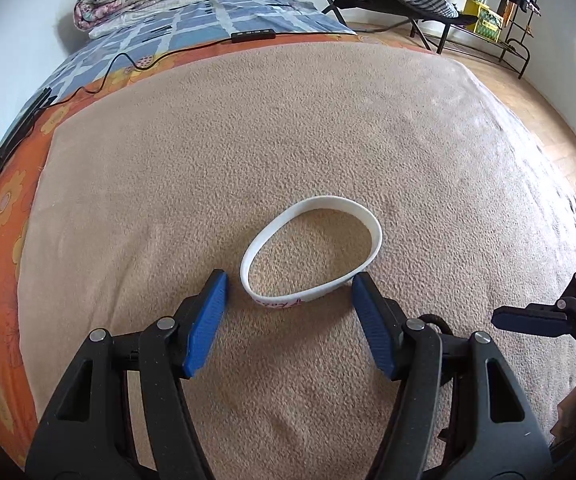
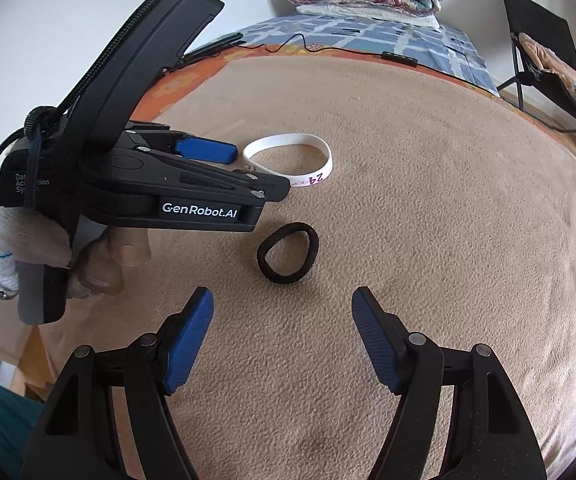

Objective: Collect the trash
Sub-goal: 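Grasp the white wristband with the left tool while the right tool grasps the black hair tie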

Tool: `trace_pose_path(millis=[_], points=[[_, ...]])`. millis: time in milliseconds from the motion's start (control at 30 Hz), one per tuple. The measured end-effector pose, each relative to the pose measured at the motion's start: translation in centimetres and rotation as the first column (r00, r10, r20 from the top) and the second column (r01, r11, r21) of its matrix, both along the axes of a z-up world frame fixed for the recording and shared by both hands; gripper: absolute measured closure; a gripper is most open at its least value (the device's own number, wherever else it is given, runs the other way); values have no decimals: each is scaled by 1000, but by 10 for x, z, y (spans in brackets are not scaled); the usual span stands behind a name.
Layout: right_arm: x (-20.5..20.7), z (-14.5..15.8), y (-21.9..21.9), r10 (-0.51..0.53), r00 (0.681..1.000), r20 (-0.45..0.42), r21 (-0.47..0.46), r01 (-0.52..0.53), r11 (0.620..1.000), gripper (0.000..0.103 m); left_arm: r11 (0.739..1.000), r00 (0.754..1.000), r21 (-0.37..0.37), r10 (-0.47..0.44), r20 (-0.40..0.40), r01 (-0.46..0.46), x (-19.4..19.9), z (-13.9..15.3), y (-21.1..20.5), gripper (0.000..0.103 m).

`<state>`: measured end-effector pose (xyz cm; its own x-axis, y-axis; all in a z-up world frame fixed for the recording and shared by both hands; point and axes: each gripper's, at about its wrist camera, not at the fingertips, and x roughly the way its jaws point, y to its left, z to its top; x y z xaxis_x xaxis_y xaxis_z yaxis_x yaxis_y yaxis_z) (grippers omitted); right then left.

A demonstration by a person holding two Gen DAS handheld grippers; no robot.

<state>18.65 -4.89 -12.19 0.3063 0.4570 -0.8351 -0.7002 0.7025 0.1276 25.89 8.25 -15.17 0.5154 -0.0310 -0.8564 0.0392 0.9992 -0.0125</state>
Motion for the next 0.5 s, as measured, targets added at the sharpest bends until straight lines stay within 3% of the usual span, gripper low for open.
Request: trace_pose_path(millis=[67,200,333,400,500], points=[[2,-2,2,-1,1000,9,-12,1,1000,35,1000,1000,-1,-1,10,1,3,-1,-1,40],[11,-7,5,-16,1000,5,-16,16,1000,36,1000,1000,-20,5,24,-5,7,0,-1,60],[17,-10,12,-13,1000,17,-26,14,1000,44,998,999,-52,30,28,-29,9,2,5,84],[17,-11,17,-6,999,33,-36,7,999,47,996,999,-78,45,25,-43,9,2,11,91],[16,-12,22,4,998,69,-64,0,998,63,992,998,-108,68,19,-65,9,3,17,94]])
